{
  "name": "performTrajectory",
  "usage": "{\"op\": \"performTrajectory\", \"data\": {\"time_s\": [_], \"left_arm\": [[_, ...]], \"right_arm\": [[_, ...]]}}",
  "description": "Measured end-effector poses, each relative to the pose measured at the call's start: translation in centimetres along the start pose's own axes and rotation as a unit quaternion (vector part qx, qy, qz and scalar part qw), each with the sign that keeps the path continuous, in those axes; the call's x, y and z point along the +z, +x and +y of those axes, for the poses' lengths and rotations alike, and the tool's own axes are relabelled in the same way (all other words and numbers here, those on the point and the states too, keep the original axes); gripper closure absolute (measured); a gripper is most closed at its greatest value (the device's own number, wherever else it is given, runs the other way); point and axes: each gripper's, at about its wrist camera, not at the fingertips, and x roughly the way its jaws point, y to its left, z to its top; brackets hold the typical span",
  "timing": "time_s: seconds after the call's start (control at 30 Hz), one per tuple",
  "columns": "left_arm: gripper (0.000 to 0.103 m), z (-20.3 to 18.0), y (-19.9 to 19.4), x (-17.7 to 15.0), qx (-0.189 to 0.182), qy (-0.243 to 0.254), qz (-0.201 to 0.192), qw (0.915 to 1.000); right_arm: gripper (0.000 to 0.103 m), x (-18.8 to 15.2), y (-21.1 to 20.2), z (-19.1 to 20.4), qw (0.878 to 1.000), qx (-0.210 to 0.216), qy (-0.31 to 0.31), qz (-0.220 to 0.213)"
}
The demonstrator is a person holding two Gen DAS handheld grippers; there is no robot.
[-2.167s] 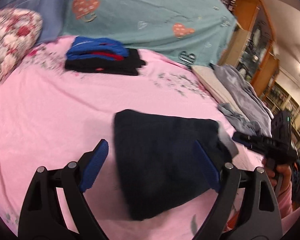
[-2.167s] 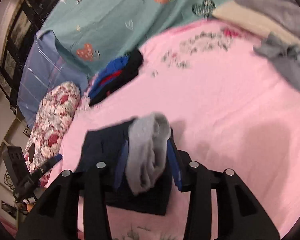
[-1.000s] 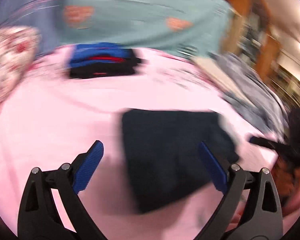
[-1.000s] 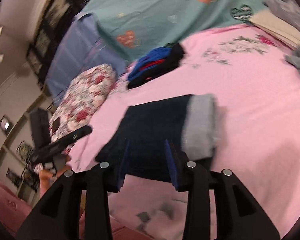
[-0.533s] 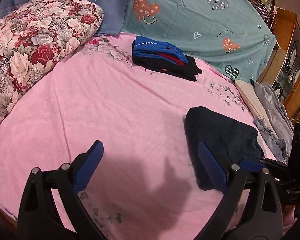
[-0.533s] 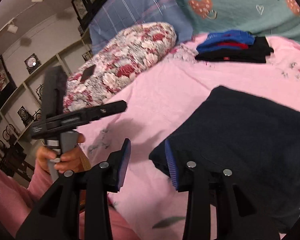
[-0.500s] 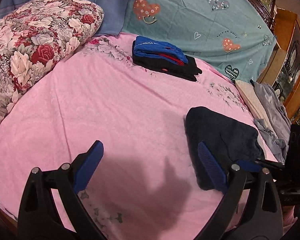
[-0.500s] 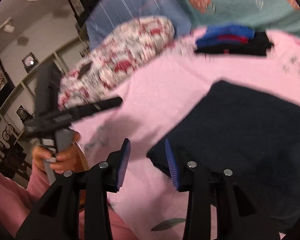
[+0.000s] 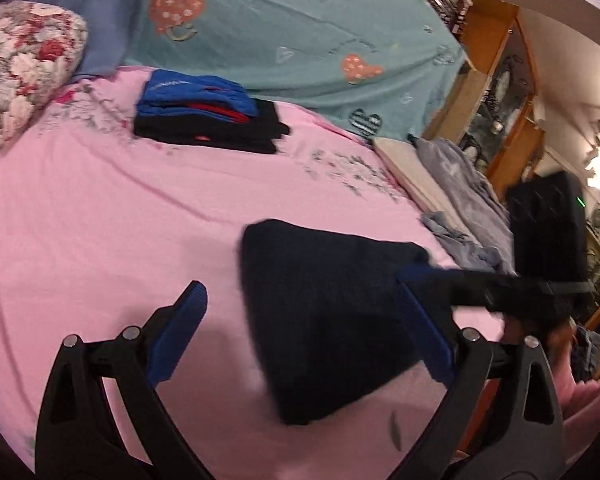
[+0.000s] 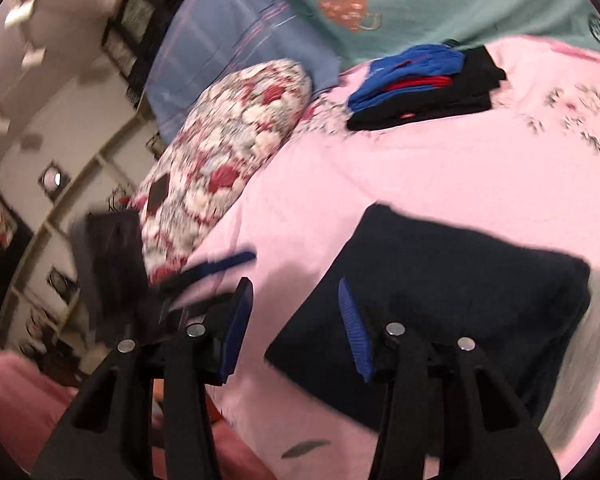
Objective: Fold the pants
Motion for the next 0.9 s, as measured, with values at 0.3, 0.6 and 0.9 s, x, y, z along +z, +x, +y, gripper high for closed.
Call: {"op": "performTrajectory", "data": {"time_s": [0.3, 0.6, 0.9], "left_arm": [[0.006, -4.5, 4.4, -4.0, -0.099, 0.033, 0.075, 0.9917], [0.006, -5.7, 7.4, -5.0, -0.081, 0.062, 0.105, 0.9893], [0.006, -5.3, 6.2, -4.5, -0.103, 0.043, 0.085, 0.9901]], "right_arm": [[0.066, 6.2, 9.8, -3.3, 0.985, 0.042, 0.013, 0.169], [0.087, 7.9, 7.6, -6.6, 0.993, -0.066, 0.001, 0.1], [0.074, 0.7, -4.2, -5.2, 0.999, 0.012, -0.002, 0.046]]}}
